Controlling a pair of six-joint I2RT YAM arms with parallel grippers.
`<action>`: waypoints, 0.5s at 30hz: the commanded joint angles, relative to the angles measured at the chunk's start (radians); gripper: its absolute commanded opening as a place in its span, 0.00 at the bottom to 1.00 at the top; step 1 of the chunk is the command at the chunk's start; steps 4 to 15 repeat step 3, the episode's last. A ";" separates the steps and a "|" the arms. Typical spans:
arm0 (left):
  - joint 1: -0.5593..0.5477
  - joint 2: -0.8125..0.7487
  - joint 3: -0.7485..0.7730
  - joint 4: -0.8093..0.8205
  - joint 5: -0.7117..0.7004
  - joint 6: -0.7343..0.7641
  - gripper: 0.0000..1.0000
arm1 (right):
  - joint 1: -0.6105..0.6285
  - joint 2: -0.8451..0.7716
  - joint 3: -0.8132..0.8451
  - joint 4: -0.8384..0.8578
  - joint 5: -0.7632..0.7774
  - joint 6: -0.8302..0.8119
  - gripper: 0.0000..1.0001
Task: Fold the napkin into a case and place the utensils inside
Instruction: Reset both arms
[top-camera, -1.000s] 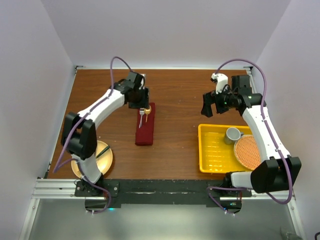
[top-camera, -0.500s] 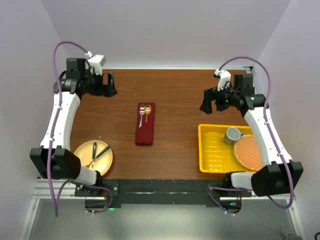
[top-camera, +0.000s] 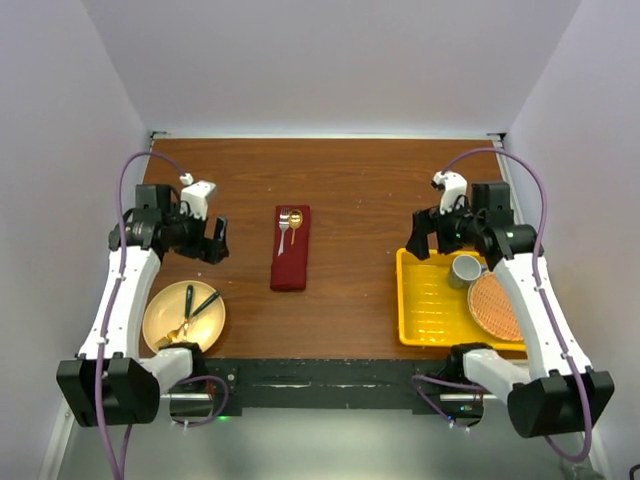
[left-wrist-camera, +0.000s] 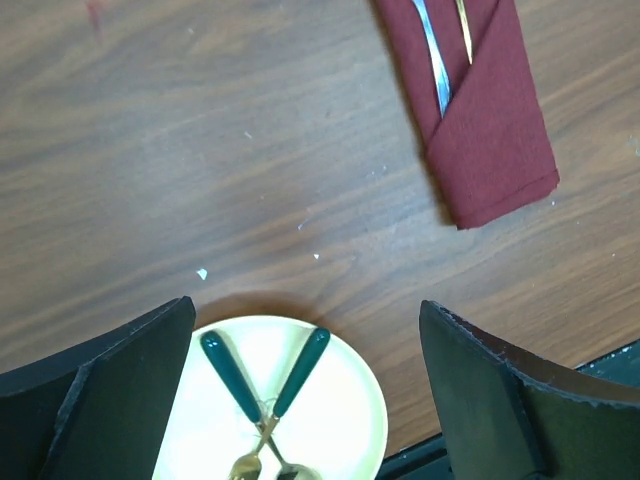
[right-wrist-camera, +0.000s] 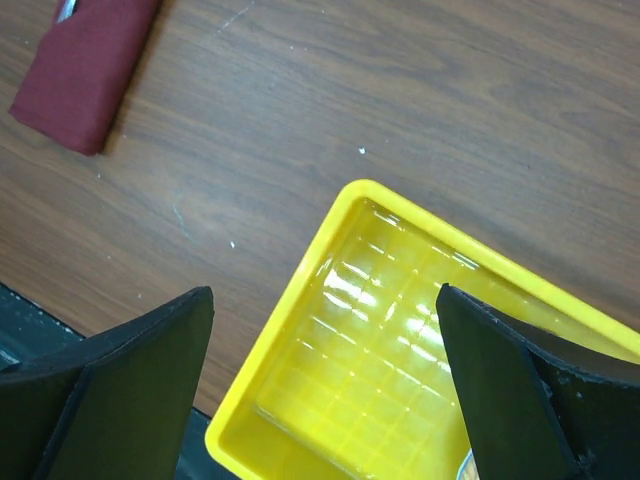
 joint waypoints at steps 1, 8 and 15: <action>0.000 -0.008 -0.009 0.075 0.011 0.008 1.00 | -0.007 -0.056 -0.010 -0.006 0.030 -0.022 0.98; 0.001 0.001 0.010 0.081 0.003 0.009 1.00 | -0.005 -0.059 -0.006 -0.006 0.030 -0.020 0.98; 0.001 0.001 0.010 0.081 0.003 0.009 1.00 | -0.005 -0.059 -0.006 -0.006 0.030 -0.020 0.98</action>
